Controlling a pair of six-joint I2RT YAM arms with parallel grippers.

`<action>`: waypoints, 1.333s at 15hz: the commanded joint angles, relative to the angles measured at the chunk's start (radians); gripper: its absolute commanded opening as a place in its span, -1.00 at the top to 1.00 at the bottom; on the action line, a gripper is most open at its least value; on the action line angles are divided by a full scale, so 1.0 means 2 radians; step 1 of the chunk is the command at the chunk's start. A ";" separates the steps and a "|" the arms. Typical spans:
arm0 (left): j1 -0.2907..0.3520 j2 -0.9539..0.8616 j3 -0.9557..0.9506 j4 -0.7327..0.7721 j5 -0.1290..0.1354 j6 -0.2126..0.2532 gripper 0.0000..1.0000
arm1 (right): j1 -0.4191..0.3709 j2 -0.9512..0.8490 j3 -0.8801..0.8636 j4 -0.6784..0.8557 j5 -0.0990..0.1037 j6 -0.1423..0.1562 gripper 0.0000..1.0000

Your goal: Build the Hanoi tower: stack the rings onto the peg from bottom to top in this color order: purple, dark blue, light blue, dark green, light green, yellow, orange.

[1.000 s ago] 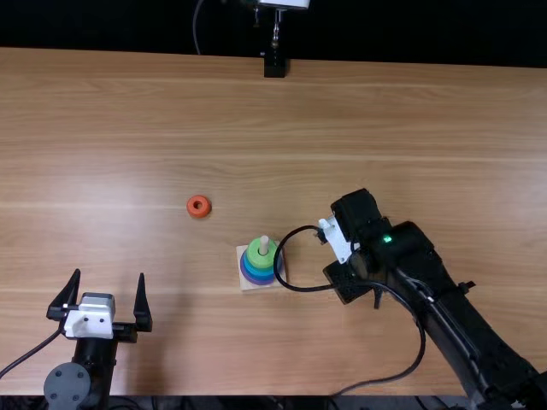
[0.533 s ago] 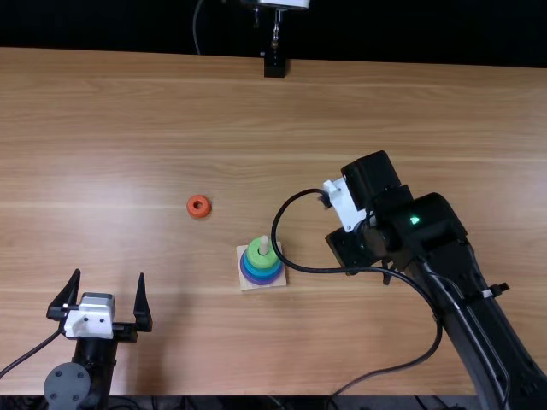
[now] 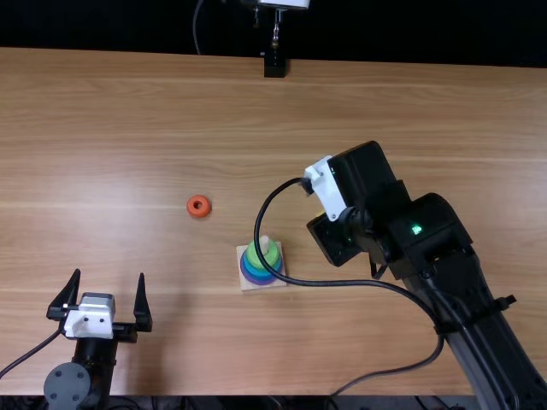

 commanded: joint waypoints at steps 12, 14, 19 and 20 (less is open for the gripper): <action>0.004 -0.005 -0.006 -0.027 -0.006 0.004 -1.00 | 0.087 0.088 0.070 0.003 -0.002 0.042 1.00; 0.004 -0.005 -0.006 -0.027 -0.006 0.004 -1.00 | 0.095 0.092 0.070 0.004 -0.002 0.042 1.00; 0.004 -0.005 -0.006 -0.027 -0.006 0.004 -1.00 | 0.111 0.105 0.083 0.004 -0.002 0.042 1.00; 0.004 -0.005 -0.006 -0.027 -0.006 0.004 -1.00 | 0.114 0.105 0.084 0.004 -0.002 0.042 1.00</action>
